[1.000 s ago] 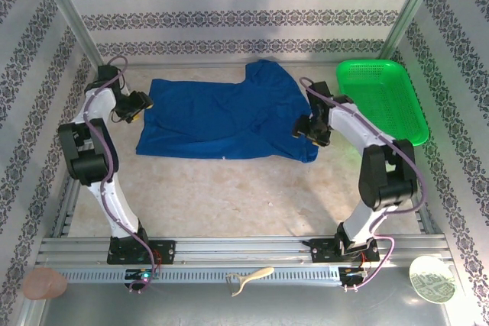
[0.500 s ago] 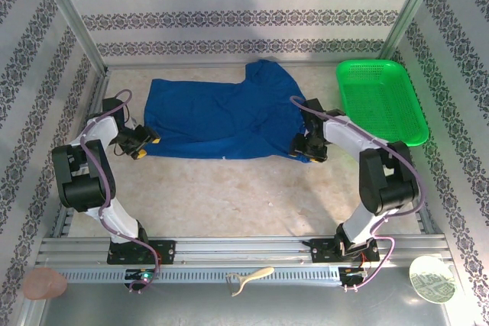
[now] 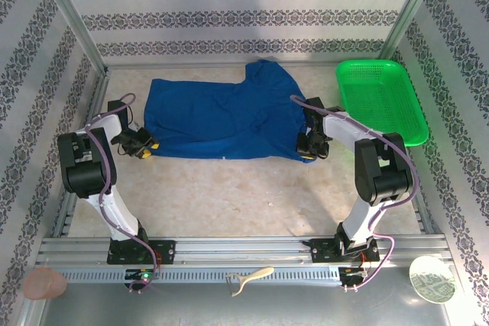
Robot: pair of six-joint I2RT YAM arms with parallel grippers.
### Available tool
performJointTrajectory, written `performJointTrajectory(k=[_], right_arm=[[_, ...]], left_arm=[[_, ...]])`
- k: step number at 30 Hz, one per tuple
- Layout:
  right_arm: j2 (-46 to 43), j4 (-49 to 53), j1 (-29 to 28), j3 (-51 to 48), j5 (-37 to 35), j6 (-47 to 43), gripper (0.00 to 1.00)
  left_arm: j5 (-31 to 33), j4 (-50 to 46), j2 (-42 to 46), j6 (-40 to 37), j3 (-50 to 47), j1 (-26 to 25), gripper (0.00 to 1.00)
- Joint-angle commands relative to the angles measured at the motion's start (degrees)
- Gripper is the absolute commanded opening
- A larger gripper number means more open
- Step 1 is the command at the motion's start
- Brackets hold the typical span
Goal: Fold the inside-out t-shirt
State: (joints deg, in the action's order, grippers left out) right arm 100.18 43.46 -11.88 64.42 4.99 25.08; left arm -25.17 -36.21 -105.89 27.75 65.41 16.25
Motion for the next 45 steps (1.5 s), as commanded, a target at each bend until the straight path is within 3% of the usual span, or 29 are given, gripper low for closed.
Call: performJointTrajectory(k=[1, 2, 3, 14, 21, 30, 32, 35, 40, 45], right_arm=[[-2.18, 2.33, 1.08, -0.39, 0.46, -0.92, 0.0], [-2.24, 2.77, 1.36, -0.37, 0.67, -1.12, 0.0], [-2.2, 3.31, 1.8, -0.35, 0.9, -1.16, 0.0], [-4.09, 11.03, 7.57, -2.92, 0.37, -2.59, 0.0], [-8.13, 12.08, 9.06, -7.89, 1.68, -1.36, 0.0], [-15.67, 15.24, 9.51, -12.64, 0.69, -0.24, 0.02], [-16.4, 15.27, 9.56, -12.04, -0.78, -0.15, 0.36], [-18.45, 15.73, 9.51, -9.43, -0.9, 0.5, 0.47], [-20.11, 14.79, 7.8, -2.19, 1.2, 2.24, 0.47], [-14.21, 13.11, 0.63, 6.99, 2.94, 4.88, 0.46]], left_arm=[[1.94, 2.02, -1.57, 0.22, 2.13, 0.39, 0.11], [2.03, 1.91, -2.02, 0.12, 2.4, 0.51, 0.01], [2.07, 1.67, -2.51, 0.11, 2.54, 0.57, 0.0], [0.85, 3.62, 6.08, 4.03, -7.63, 4.54, 0.0], [-0.21, 6.5, 18.1, 10.24, -20.76, 7.36, 0.0], [1.07, 1.35, 33.48, 14.71, -29.25, 11.31, 0.01], [2.29, -0.68, 34.48, 13.22, -27.04, 11.57, 0.36], [4.63, -4.91, 34.48, 8.81, -20.87, 11.61, 0.59], [3.42, -7.39, 31.52, 2.15, -11.92, 11.45, 0.65], [3.36, -9.32, 22.76, -4.27, -2.71, 7.32, 0.65]])
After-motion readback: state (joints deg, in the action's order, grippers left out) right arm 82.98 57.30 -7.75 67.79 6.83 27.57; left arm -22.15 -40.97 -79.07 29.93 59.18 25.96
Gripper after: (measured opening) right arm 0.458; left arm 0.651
